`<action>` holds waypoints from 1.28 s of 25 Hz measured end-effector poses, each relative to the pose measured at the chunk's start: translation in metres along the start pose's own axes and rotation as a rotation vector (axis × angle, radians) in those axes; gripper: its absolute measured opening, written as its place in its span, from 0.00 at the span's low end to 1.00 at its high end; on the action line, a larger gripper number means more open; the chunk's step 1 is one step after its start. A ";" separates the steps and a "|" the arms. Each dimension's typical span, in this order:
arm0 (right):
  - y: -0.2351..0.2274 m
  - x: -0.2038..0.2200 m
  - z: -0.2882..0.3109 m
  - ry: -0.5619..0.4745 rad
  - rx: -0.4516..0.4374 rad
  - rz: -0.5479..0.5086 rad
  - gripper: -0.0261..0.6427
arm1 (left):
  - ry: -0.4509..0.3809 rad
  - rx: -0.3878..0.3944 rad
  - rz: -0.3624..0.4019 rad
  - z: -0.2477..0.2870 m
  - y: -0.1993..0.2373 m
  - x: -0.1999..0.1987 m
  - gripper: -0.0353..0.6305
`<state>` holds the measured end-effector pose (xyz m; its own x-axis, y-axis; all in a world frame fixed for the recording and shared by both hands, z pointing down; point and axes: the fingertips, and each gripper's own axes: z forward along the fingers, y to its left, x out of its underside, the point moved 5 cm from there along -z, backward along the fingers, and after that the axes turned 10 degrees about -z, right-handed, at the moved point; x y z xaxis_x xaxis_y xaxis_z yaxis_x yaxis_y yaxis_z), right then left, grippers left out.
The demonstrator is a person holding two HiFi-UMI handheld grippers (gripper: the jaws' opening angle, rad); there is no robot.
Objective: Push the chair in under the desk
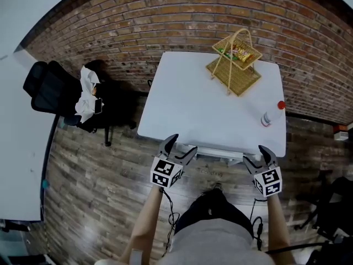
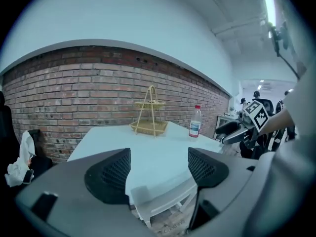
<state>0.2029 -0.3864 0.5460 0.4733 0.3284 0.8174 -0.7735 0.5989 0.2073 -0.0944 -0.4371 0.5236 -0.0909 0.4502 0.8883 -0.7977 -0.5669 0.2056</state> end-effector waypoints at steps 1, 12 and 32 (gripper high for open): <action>0.003 -0.006 0.001 -0.013 0.000 -0.003 0.52 | -0.013 0.005 0.004 0.001 -0.006 -0.004 0.61; 0.028 -0.071 0.001 -0.192 0.082 0.014 0.06 | -0.110 -0.047 0.038 0.008 -0.069 -0.029 0.14; 0.057 -0.097 -0.013 -0.307 0.098 0.114 0.06 | -0.207 -0.062 -0.052 0.004 -0.118 -0.029 0.07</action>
<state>0.1183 -0.3747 0.4718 0.2442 0.1455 0.9587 -0.8579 0.4933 0.1437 0.0049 -0.3858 0.4750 0.0711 0.3228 0.9438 -0.8338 -0.5001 0.2338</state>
